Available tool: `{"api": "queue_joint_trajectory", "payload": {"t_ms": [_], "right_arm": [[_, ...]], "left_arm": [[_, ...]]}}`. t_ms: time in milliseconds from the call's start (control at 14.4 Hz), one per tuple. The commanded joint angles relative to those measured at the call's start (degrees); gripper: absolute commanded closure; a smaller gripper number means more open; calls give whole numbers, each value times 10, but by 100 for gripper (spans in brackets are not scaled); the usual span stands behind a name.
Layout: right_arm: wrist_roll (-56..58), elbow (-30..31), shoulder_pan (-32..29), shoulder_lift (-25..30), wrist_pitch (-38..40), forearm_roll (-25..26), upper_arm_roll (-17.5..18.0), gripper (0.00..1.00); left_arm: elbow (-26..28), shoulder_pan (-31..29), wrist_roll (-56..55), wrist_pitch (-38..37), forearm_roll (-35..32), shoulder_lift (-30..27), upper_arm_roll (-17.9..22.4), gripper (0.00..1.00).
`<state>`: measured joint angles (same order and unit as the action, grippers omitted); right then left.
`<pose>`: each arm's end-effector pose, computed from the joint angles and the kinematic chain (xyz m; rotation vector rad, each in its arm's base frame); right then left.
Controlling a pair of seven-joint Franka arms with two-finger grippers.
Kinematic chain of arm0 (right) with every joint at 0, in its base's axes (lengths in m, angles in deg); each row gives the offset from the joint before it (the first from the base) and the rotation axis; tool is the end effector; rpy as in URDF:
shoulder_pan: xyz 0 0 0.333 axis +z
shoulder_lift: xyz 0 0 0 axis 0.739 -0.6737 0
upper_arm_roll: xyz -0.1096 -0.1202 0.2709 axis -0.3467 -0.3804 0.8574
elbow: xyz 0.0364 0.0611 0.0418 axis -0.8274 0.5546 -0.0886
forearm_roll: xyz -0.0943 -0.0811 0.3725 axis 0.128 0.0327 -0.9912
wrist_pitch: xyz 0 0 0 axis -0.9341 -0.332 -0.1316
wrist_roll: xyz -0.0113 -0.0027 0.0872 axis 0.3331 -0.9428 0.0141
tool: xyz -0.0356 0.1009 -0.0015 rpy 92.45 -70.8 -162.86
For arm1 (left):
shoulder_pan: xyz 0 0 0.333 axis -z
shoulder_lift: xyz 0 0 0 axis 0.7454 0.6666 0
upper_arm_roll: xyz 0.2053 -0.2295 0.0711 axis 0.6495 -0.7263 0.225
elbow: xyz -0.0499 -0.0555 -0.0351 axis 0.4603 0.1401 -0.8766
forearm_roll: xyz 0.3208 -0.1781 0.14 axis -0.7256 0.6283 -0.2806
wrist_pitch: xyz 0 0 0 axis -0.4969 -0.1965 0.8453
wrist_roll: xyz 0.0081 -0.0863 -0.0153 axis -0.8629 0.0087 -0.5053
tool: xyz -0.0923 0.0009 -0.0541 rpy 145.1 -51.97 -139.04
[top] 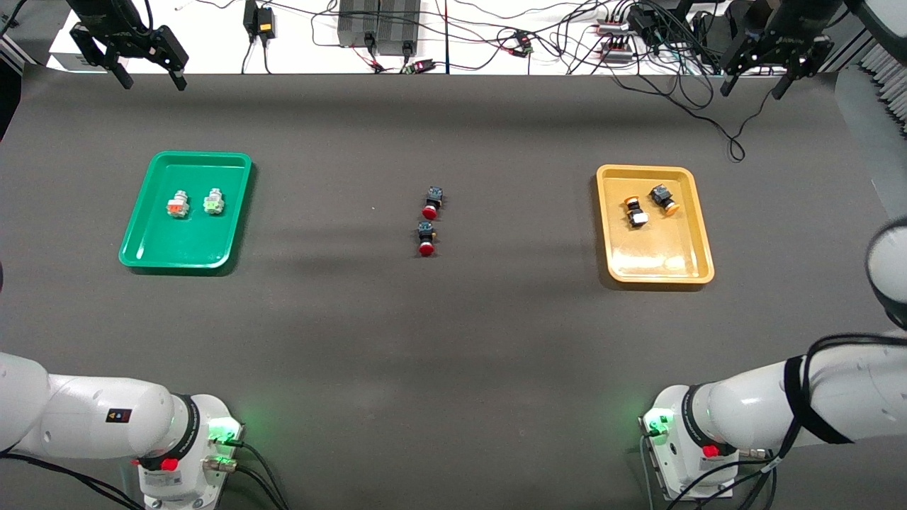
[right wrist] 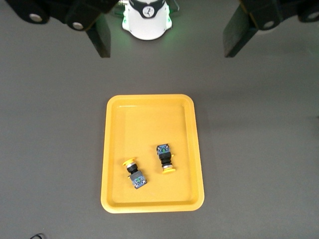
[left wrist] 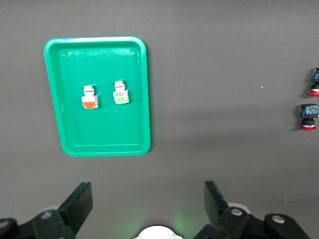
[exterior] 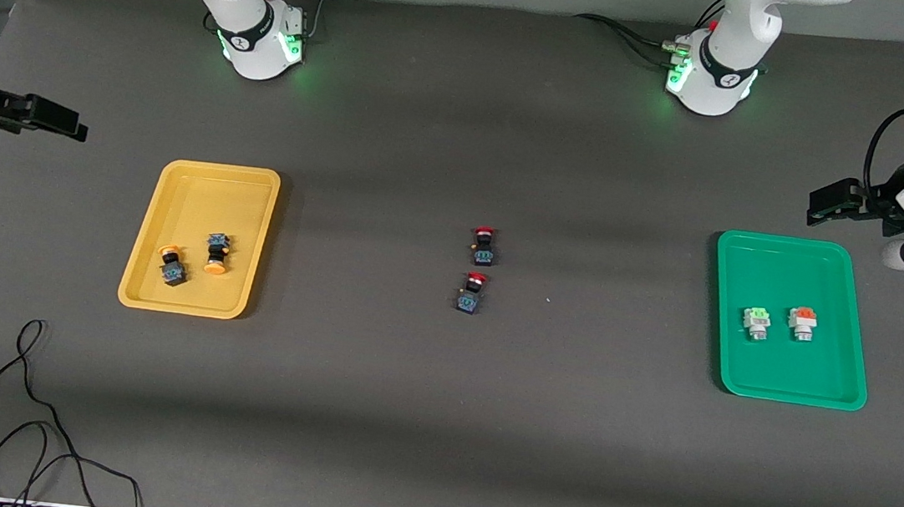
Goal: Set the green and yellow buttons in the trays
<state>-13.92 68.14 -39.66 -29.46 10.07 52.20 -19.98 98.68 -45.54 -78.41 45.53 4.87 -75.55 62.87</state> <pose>0.5242 -0.0183 0.6001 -3.1031 0.1160 0.3207 0.5494 -0.0385 0.5962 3.1281 -0.0824 -0.2044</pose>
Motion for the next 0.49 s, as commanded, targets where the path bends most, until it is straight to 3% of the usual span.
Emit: {"api": "queue_joint_trajectory", "payload": {"t_ms": [0,278,417], "right_arm": [[-18,67,-42,53,-43,27,58,0],[-21,-9,-40,2,-35,26,58,0],[-21,-11,-39,-1,-35,25,59,0]], "left_arm": [[-9,3,8,-6,-5,1,2,0],[-13,3,8,-2,-5,0,0,0],[-13,5,8,1,-5,1,-1,0]]}}
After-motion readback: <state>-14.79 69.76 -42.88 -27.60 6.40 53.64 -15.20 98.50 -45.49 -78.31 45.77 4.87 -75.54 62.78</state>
